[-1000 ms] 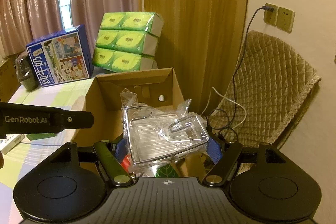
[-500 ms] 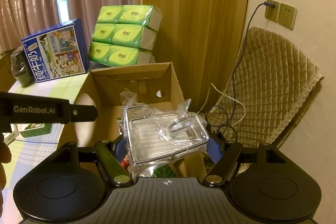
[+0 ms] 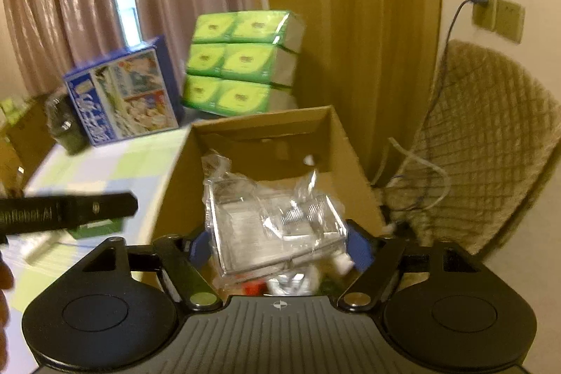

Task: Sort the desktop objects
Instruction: 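Lower the rack into the cardboard box and open the right tool while the left releases the spoon, then withdraw both tools from the box and move over the two medicine boxes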

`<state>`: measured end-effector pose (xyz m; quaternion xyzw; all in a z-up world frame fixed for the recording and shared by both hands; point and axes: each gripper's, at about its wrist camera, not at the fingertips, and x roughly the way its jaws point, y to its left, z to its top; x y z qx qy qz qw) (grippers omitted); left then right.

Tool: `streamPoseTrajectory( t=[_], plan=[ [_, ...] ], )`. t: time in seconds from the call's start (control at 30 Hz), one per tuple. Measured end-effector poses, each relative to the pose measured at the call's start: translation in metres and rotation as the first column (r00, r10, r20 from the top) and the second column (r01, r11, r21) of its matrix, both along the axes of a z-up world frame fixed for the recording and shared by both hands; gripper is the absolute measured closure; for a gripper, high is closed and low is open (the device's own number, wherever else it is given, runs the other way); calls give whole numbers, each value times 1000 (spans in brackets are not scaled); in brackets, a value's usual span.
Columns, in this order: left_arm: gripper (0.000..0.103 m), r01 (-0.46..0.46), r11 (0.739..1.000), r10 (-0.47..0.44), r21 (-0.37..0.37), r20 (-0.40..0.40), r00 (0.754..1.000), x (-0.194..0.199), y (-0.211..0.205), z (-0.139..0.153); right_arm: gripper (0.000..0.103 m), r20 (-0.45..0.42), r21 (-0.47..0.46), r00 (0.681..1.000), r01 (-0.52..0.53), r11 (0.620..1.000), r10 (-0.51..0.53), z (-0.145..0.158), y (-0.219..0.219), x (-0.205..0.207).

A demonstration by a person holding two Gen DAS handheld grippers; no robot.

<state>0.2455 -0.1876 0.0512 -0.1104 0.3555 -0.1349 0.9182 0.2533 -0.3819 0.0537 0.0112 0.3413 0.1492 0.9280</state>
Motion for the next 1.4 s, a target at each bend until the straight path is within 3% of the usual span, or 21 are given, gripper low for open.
streamPoseTrajectory(
  t=[0.17,0.27,0.73,0.93,1.4],
  plan=[
    [41,-19,1000,19,7,9,1000,-19,24,-2,11,31,23,999,32,999,-33,9,-1,-7],
    [27,-37,999,37,26,15,999,-34,37,-4,10,29,22,999,38,999,-39,11,-3,-16],
    [1,-97,991,95,96,23,995,-116,100,2,2,-10,42,1000,16,999,-15,23,16,-97],
    [1,-85,983,80,163,38,996,-139,121,8,2,-19,7,999,-40,999,40,24,44,-128],
    [1,-96,980,93,173,25,995,-182,168,6,2,-12,-60,986,-164,985,164,17,102,-171]
  ],
)
